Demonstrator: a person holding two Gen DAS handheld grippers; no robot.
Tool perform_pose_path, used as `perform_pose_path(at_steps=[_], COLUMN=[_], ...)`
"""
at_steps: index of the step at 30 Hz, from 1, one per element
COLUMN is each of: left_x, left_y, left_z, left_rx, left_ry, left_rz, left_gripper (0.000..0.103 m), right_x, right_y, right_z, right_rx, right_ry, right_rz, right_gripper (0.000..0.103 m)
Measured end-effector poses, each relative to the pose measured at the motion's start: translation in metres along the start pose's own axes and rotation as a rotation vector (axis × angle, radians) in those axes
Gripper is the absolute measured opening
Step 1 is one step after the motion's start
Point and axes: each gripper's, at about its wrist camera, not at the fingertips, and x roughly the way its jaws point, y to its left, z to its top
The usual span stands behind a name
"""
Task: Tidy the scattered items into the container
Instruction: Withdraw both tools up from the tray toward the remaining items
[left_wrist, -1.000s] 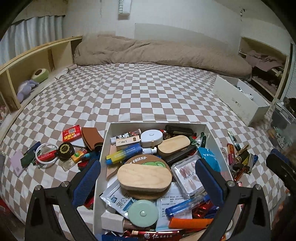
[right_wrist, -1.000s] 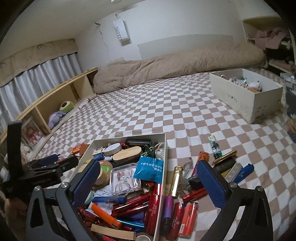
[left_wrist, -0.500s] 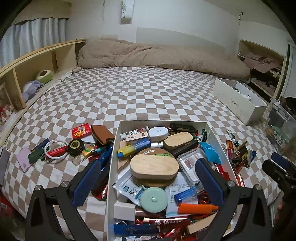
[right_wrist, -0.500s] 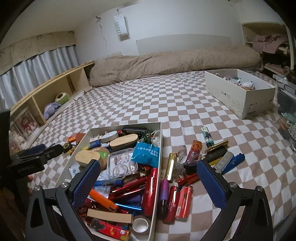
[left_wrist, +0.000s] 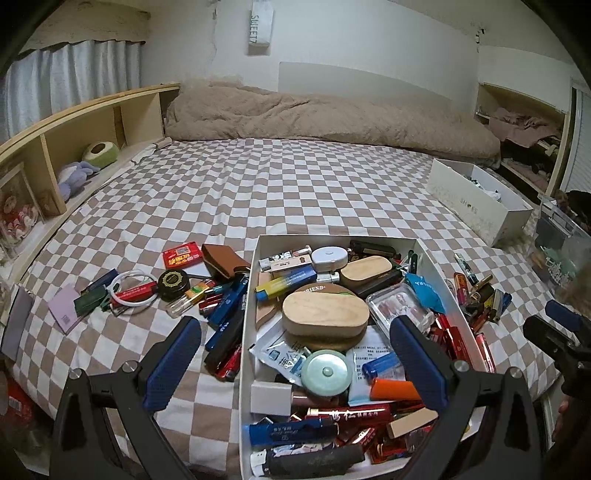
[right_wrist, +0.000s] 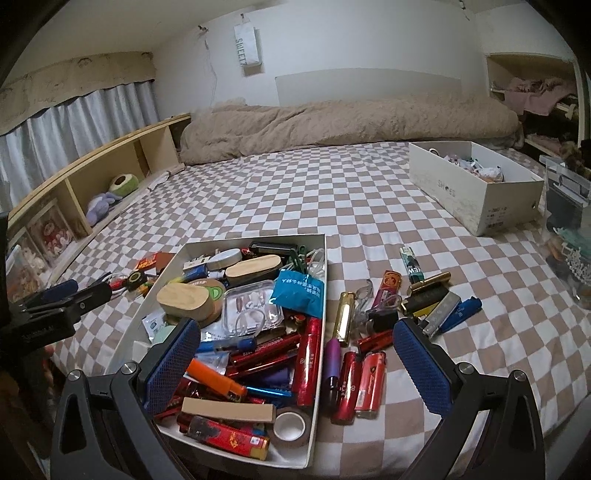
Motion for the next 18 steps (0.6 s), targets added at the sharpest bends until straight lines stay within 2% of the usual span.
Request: perform_pose_path(at_steps=[18], left_x=[-0.024], left_y=[0.021], left_z=[-0.01], left_rx=[-0.032], left_ry=[-0.021], left_rz=[0.011], left_gripper=[0.103], right_x=[-0.014], right_y=[0.024], right_z=[-0.008], right_rx=[-0.05], right_ry=[0.003], right_rz=[-0.017], right_gripper=[0.103])
